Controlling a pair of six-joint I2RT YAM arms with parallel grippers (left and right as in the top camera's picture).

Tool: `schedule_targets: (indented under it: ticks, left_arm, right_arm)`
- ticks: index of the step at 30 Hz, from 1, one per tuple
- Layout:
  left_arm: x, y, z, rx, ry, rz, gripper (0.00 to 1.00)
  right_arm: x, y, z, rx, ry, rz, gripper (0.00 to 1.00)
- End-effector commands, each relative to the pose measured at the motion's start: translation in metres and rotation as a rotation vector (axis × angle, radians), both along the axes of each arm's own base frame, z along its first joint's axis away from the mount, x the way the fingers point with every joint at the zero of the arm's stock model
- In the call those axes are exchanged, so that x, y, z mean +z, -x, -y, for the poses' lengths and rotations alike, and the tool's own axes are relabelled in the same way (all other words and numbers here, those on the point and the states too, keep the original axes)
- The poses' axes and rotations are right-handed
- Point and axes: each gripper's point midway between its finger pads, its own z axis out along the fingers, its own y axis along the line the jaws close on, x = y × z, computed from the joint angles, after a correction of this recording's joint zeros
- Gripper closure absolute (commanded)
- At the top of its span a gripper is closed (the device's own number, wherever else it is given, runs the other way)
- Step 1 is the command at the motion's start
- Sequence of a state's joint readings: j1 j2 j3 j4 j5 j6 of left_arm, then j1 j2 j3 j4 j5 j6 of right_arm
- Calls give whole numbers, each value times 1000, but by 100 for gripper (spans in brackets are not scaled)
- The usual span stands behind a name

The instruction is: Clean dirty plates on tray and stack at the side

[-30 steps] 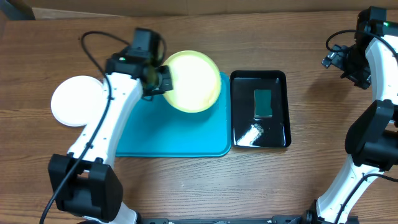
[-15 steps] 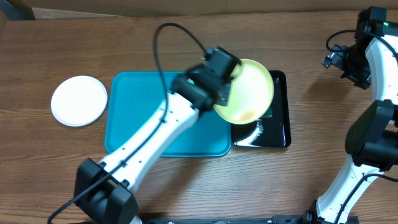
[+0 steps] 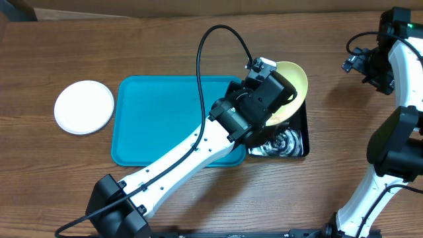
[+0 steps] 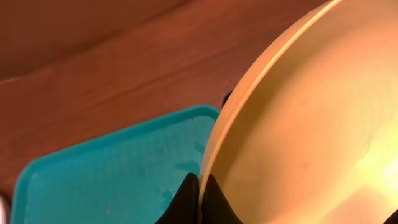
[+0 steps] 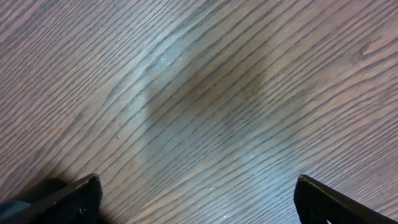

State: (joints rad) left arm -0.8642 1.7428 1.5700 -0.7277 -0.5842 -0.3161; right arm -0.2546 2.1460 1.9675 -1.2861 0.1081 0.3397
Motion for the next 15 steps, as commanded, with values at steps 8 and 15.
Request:
schedule_targets:
  ticks: [8,15]
  left_arm:
    - [42,1,-7,-10,-221,190,96]
    - [63,14,6,-33,-340,295,96]
  right_arm:
    - [16,-4,2,-4,14,41,0]
    - [16,-4,2,-3,14,41,0]
